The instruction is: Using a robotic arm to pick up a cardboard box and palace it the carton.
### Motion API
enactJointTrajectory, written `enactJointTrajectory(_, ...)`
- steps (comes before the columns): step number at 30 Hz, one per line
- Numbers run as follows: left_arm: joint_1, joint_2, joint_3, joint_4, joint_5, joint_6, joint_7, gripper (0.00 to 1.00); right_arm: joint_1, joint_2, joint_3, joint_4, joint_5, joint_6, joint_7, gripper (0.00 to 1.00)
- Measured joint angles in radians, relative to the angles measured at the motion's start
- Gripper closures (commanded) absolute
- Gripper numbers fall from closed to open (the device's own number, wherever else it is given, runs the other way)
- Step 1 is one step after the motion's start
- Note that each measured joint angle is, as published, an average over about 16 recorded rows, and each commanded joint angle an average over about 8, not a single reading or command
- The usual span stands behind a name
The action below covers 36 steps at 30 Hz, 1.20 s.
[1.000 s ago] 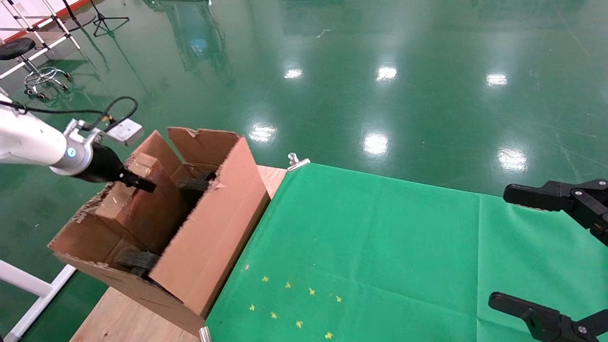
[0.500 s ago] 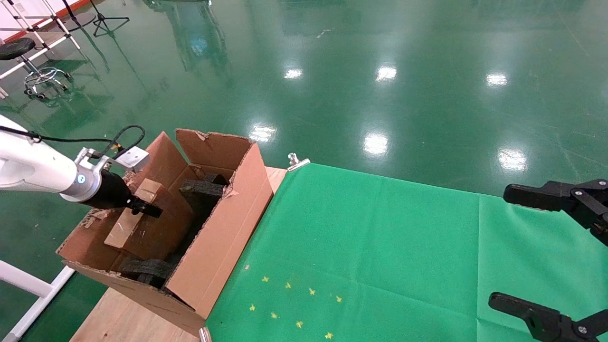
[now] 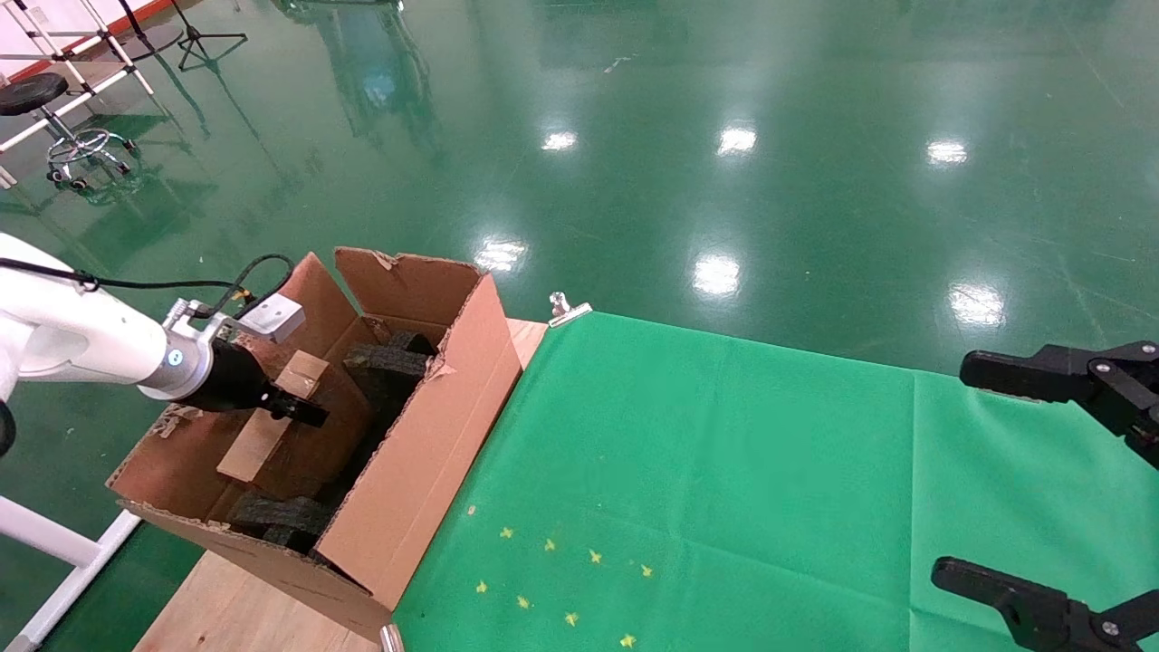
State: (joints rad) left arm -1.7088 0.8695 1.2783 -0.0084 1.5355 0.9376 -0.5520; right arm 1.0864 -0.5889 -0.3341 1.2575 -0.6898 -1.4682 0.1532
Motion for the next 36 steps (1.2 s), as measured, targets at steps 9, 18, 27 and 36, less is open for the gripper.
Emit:
enactJointTrajectory(9,-0.003,0.005,0.004,0.005,0.006,-0.023,-0.002,0.0,0.0,0.0,0.0,0.0,0.0,0.0,0.0,0.0)
enactJointTrajectory(18,-0.063,0.009,0.021,0.008,0.029,-0.058,-0.009,0.0,0.0,0.0,0.0,0.0,0.0,0.0,0.0,0.0)
enactJointTrajectory(27,-0.15,-0.03,0.005,-0.05,0.006,-0.027,0.025,0.0,0.0,0.0,0.0,0.0,0.0,0.0,0.0,0.0)
enactJointTrajectory(36,-0.211,-0.119,-0.035,-0.223,-0.063,0.108,0.067,0.0,0.0,0.0,0.0,0.0,0.0,0.0,0.0,0.0)
